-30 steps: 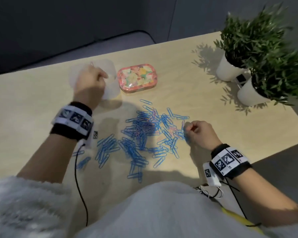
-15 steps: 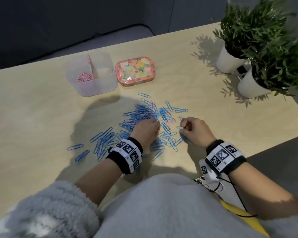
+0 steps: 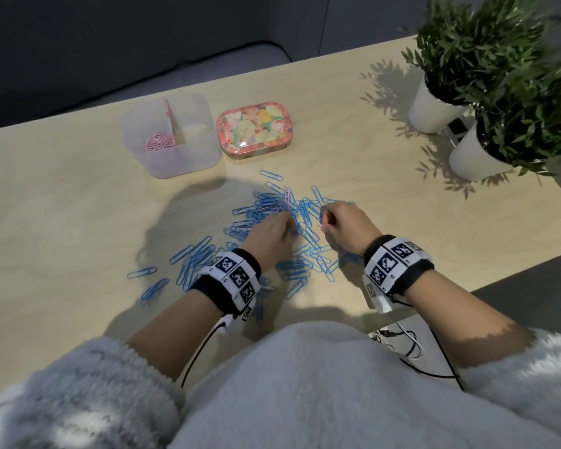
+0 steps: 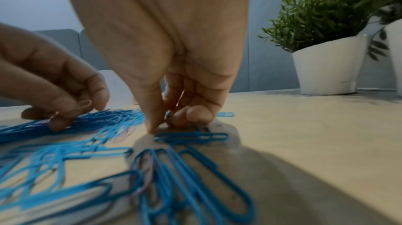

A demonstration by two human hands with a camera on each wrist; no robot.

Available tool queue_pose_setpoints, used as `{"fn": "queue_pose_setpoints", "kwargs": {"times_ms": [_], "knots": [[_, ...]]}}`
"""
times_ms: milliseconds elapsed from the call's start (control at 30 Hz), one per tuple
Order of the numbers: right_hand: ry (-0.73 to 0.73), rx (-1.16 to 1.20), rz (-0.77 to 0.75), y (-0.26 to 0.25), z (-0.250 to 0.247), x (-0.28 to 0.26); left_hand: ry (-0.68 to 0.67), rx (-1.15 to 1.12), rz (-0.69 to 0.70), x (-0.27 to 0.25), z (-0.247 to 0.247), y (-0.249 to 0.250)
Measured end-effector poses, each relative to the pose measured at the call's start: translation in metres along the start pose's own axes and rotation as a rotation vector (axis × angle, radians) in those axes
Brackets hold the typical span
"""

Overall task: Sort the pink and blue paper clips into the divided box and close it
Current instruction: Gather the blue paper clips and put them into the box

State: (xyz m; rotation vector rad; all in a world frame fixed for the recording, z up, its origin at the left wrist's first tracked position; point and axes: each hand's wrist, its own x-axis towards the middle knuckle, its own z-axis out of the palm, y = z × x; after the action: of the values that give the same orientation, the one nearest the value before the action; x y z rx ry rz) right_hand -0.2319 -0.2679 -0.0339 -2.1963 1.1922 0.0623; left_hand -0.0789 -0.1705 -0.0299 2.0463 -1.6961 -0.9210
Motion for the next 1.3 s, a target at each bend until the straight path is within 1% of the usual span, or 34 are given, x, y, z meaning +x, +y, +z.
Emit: {"fn": "queue_pose_setpoints", "kwargs": {"times_ms": [100, 200, 233, 300, 333, 367, 433, 500, 567, 633, 733, 867, 900, 933, 1000, 1067, 1167, 1233, 1300], "knots": [[0.095, 0.284, 0.083, 0.012, -0.011, -0.005, 0.0, -0.121, -0.053, 0.009, -0.009, 0.01], [0.17, 0.51, 0.169, 0.023, -0.023, -0.014, -0.042, -0.242, -0.072, 0.019, -0.014, 0.021], [0.188, 0.583, 0.213, 0.024, -0.026, -0.018, -0.071, -0.237, -0.07, 0.024, -0.013, 0.025], [0.183, 0.708, 0.317, 0.023, -0.029, -0.028, -0.125, -0.145, -0.049, 0.032, -0.008, 0.03], [0.148, 0.732, 0.347, 0.024, -0.027, -0.033, -0.14, -0.074, -0.025, 0.035, -0.004, 0.031], [0.107, 0.741, 0.344, 0.027, -0.023, -0.036, -0.153, 0.001, 0.006, 0.038, 0.0, 0.032], [0.017, 0.647, 0.286, 0.033, -0.013, -0.042, -0.165, 0.138, 0.079, 0.041, 0.006, 0.031], [-0.019, 0.412, 0.259, 0.035, -0.004, -0.044, -0.17, 0.224, 0.124, 0.041, 0.008, 0.029], [0.017, 0.207, 0.253, 0.033, 0.0, -0.045, -0.18, 0.255, 0.145, 0.041, 0.007, 0.027], [0.058, 0.062, 0.23, 0.024, 0.001, -0.046, -0.214, 0.271, 0.148, 0.039, 0.004, 0.025], [0.039, -0.042, 0.202, 0.014, 0.003, -0.045, -0.256, 0.334, 0.131, 0.036, 0.001, 0.021], [-0.071, -0.069, 0.214, 0.014, 0.004, -0.036, -0.267, 0.352, 0.159, 0.032, 0.001, 0.016], [-0.084, -0.018, 0.196, 0.014, 0.004, -0.035, -0.264, 0.354, 0.167, 0.031, 0.001, 0.015], [-0.086, 0.093, 0.19, 0.014, 0.002, -0.033, -0.258, 0.354, 0.174, 0.03, 0.002, 0.014], [-0.006, 0.421, 0.207, 0.011, -0.005, -0.032, -0.266, 0.343, 0.183, 0.028, 0.001, 0.012], [0.077, 0.649, 0.255, 0.012, -0.015, -0.031, -0.291, 0.342, 0.208, 0.026, 0.0, 0.009], [0.117, 0.745, 0.278, 0.018, -0.028, -0.033, -0.286, 0.392, 0.24, 0.026, 0.0, 0.008], [0.189, 0.791, 0.304, 0.023, -0.032, -0.032, -0.261, 0.431, 0.243, 0.026, 0.0, 0.009], [0.267, 0.831, 0.352, 0.025, -0.035, -0.029, -0.252, 0.468, 0.216, 0.025, 0.0, 0.012]]}}
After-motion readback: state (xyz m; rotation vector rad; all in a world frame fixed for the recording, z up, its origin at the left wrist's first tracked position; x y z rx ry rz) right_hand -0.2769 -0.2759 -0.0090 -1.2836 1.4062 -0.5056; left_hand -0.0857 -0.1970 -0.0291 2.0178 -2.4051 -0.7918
